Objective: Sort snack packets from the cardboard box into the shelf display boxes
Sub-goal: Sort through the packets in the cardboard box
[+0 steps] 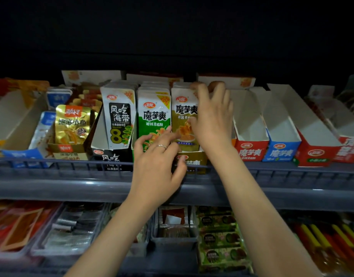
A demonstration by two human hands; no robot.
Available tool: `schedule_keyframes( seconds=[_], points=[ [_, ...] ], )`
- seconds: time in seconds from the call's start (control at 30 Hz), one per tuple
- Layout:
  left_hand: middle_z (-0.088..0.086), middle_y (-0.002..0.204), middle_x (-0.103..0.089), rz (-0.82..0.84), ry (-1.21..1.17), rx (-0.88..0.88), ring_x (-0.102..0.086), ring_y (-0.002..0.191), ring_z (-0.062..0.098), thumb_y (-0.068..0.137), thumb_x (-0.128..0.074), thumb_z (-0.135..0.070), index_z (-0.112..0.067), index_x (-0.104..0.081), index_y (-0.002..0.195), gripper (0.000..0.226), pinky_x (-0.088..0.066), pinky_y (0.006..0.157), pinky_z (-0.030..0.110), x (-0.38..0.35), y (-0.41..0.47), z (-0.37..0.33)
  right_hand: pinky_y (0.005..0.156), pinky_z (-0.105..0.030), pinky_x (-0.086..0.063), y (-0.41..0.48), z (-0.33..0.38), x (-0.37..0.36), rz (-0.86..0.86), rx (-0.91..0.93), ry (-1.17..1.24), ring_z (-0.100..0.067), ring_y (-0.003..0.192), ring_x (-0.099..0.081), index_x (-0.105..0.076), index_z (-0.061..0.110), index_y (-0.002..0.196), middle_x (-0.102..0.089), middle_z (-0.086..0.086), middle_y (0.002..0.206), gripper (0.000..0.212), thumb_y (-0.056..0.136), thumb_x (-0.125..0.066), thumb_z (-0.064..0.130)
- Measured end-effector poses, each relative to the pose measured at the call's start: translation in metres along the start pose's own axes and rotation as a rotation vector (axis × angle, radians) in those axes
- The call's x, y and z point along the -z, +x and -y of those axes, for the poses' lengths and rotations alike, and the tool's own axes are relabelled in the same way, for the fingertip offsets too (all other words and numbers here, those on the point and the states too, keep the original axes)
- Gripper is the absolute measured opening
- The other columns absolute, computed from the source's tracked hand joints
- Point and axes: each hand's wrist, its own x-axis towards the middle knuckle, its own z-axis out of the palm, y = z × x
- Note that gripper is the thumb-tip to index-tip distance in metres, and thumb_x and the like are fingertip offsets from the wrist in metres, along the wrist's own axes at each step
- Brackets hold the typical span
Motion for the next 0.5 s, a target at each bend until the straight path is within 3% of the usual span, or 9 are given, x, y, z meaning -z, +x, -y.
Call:
schedule_keyframes(
  seconds=[0.23,0.37,0.43,0.5],
  points=[
    [0.001,0.119,-0.064,0.015,0.025,-0.011,-0.045,0.124,0.013,0.086,-0.047,-0.03,-0.013,-0.061,0.081,0.022,-0.028,0.096,0.037,0.001,0.0004,0.0002,0.079,-0.033,-0.039,-0.0058,0.0073,-0.0009,-0.079,0.017,0.085,-0.024,0.093,-0.06,-0.047,0.014,0.116,-0.062,-0.003,0.1,0.052,0.072,-0.074,0.006],
    [0.001,0.118,-0.064,0.032,0.043,-0.013,-0.048,0.125,0.014,0.086,-0.047,-0.03,-0.013,-0.061,0.082,0.022,-0.029,0.096,0.037,0.0014,0.0008,-0.0003,0.078,-0.037,-0.041,-0.0091,0.0065,0.0018,0.0,0.029,0.063,-0.024,0.067,-0.064,-0.046,0.012,0.112,-0.064,-0.002,0.07,0.041,0.078,-0.068,0.005],
    [0.002,0.119,-0.063,0.035,0.048,-0.011,-0.048,0.125,0.015,0.085,-0.047,-0.03,-0.013,-0.062,0.082,0.023,-0.029,0.096,0.037,0.0018,0.0008,-0.0008,0.082,-0.039,-0.036,-0.008,0.0054,0.0043,0.05,0.098,0.063,-0.029,0.073,-0.061,-0.056,0.013,0.098,-0.064,-0.003,0.069,0.023,0.079,-0.063,0.001],
    [0.002,0.119,-0.064,0.041,0.049,-0.009,-0.049,0.125,0.015,0.086,-0.046,-0.031,-0.013,-0.062,0.083,0.024,-0.029,0.097,0.038,0.002,0.0008,-0.001,0.094,-0.043,-0.026,-0.007,0.0055,0.0083,0.159,0.145,0.026,-0.029,0.09,-0.056,-0.06,0.017,0.084,-0.065,-0.003,0.079,0.015,0.081,-0.057,0.003]
  ],
)
